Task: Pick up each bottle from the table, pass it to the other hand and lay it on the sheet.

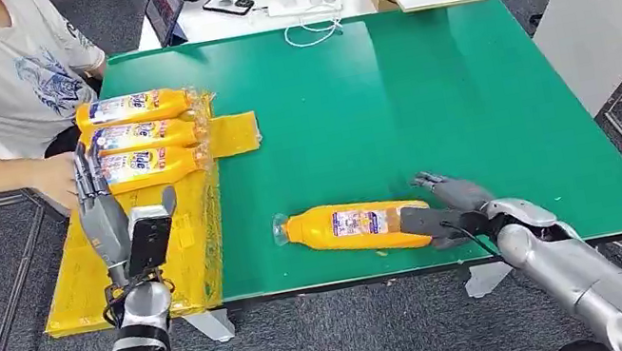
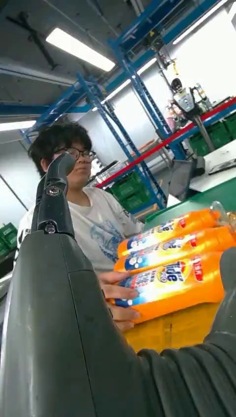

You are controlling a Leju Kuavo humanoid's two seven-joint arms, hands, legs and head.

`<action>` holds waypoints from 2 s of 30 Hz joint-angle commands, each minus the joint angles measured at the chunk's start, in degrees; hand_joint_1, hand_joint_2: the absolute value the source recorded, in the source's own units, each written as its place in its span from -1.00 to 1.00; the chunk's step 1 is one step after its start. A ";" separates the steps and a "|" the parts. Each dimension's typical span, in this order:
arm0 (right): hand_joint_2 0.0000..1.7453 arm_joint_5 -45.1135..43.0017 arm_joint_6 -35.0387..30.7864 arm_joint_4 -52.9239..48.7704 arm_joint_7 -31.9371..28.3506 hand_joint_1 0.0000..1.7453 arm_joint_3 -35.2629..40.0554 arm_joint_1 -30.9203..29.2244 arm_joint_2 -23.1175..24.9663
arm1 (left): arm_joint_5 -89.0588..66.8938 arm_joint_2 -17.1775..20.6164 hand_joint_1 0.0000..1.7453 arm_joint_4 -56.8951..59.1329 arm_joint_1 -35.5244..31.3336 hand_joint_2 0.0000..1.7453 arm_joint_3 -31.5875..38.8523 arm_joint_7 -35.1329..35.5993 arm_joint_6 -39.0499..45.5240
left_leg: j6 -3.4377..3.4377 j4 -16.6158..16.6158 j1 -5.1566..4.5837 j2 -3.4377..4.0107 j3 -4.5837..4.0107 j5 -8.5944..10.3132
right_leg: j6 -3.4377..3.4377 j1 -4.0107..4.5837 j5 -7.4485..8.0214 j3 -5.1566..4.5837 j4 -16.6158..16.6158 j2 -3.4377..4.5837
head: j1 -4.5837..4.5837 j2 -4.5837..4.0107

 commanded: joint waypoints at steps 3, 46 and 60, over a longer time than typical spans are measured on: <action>1.00 0.16 -4.17 6.90 -4.20 -1.00 -0.11 0.20 6.68 | 1.49 0.58 -1.00 6.91 -2.42 1.00 -2.38 0.15 -0.09 | 0.03 -0.03 0.00 0.07 0.24 -0.08 | -0.14 0.03 -0.08 0.17 -0.03 -0.03 | -0.04 0.00; 1.00 1.60 0.09 12.09 -4.77 -1.00 -2.43 -5.64 14.87 | 13.43 2.33 -1.00 20.10 -7.33 1.00 -12.23 0.15 -0.09 | 0.01 -0.01 -0.01 0.23 0.11 -0.05 | -0.10 0.01 0.01 0.04 0.00 0.17 | -0.02 0.00; 1.00 -0.77 0.73 16.55 -7.31 -1.00 -1.65 -6.11 17.52 | 14.54 2.10 -1.00 23.89 -7.93 1.00 -13.03 0.15 -1.51 | 0.04 0.02 -0.01 0.10 0.15 -0.07 | -0.14 0.00 -0.07 0.14 0.03 0.02 | 0.00 0.00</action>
